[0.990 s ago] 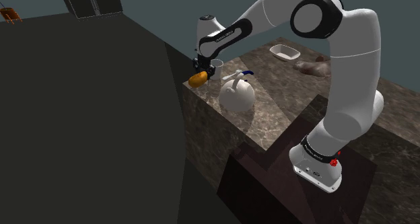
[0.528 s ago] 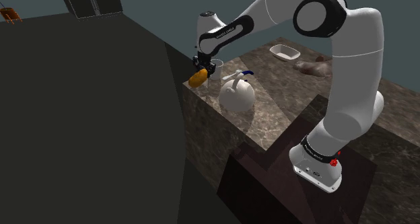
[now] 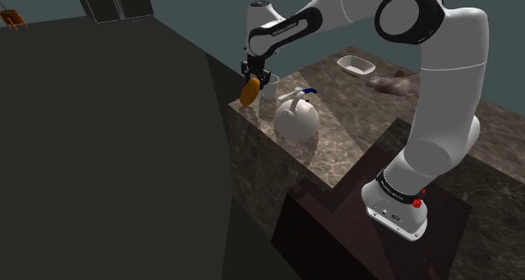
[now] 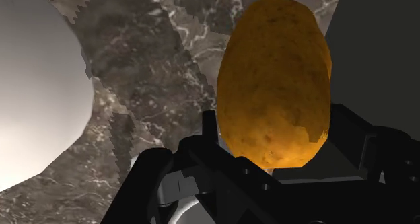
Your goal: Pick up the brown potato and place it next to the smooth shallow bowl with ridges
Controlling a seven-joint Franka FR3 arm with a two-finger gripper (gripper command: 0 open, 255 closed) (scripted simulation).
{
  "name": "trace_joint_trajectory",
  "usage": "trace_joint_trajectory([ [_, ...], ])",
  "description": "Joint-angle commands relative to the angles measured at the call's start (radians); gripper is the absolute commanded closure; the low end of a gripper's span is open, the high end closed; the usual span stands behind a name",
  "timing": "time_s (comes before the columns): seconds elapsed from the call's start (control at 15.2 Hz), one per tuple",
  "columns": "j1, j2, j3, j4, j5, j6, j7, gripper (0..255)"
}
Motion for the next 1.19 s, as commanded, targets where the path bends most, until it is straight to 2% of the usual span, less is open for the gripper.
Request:
trace_joint_trajectory([
  [0.0, -0.001, -0.014, 0.003, 0.005, 0.004, -0.02, -0.003, 255],
  [0.92, -0.006, -0.088, 0.014, 0.083, 0.029, -0.168, -0.025, 255],
  [1.12, -0.055, -0.163, 0.005, -0.029, 0.049, -0.126, -0.081, 255],
])
